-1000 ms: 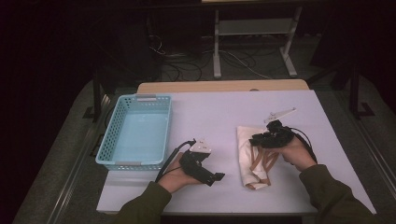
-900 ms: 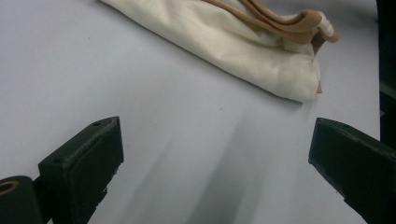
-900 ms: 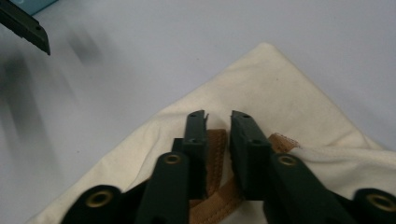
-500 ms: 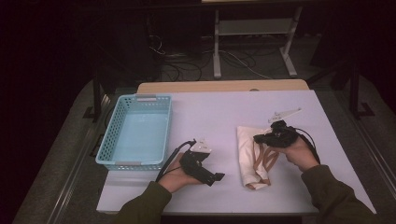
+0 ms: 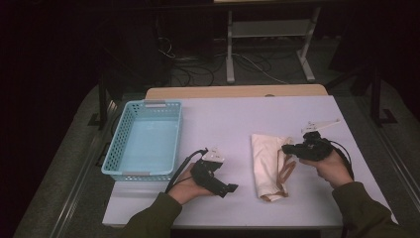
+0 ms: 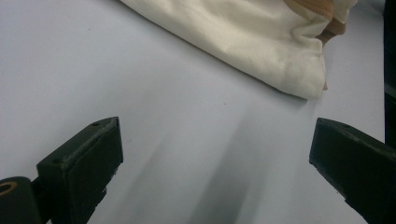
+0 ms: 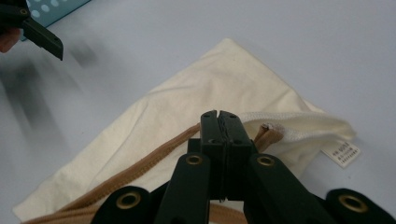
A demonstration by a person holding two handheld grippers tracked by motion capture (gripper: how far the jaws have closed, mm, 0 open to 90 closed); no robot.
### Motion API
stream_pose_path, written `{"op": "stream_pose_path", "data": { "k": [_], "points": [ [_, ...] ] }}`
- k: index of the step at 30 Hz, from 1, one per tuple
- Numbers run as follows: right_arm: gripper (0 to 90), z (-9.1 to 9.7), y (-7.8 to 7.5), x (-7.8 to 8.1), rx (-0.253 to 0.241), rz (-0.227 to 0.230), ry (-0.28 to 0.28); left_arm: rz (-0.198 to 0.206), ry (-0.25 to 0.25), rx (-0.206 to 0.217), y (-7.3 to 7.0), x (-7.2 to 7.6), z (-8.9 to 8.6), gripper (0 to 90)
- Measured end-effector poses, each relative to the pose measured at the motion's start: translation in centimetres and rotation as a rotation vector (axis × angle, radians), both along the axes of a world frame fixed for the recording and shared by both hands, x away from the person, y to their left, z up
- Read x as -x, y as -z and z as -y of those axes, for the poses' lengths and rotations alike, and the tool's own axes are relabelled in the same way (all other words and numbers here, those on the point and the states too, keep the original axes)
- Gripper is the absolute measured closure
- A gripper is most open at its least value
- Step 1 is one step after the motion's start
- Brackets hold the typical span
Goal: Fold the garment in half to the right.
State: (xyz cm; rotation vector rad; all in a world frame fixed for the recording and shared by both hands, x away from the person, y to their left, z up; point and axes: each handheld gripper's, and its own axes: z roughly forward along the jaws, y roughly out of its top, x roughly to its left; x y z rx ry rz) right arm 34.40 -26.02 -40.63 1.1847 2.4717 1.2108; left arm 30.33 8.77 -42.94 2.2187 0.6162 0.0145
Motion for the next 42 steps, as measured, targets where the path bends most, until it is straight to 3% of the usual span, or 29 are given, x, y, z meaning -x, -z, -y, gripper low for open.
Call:
{"op": "stream_pose_path", "data": {
  "k": [10, 14, 17, 21, 29, 34, 42],
  "points": [
    [88.0, 2.4, 0.7, 0.9, 0.008, -0.026, 0.042, 0.001, 0.0, -0.004, 0.0, 0.0, -0.1, 2.1],
    [84.4, 3.4, 1.6, 1.2, 0.046, -0.055, 0.061, 0.0, 0.0, -0.007, 0.0, -0.1, -0.1, 2.1],
    [79.9, 3.8, 1.2, 1.7, 0.017, -0.053, 0.069, 0.0, 0.001, -0.007, 0.1, -0.1, 0.0, 2.1],
    [76.2, 3.6, 0.1, 2.5, -0.036, -0.037, 0.034, 0.0, -0.002, -0.006, 0.1, 0.0, 0.0, 2.1],
    [87.6, 1.4, -1.2, 4.2, -0.085, -0.02, -0.073, 0.002, 0.005, -0.008, 0.2, -0.1, 0.1, 2.1],
    [88.6, -0.2, -0.8, 5.2, -0.062, -0.041, -0.14, 0.005, 0.004, -0.008, 0.2, 0.0, 0.1, 2.1],
    [88.8, -0.3, 0.9, 6.5, 0.013, -0.086, -0.165, 0.005, 0.007, -0.009, 0.2, 0.0, 0.1, 2.1]
  ]
}}
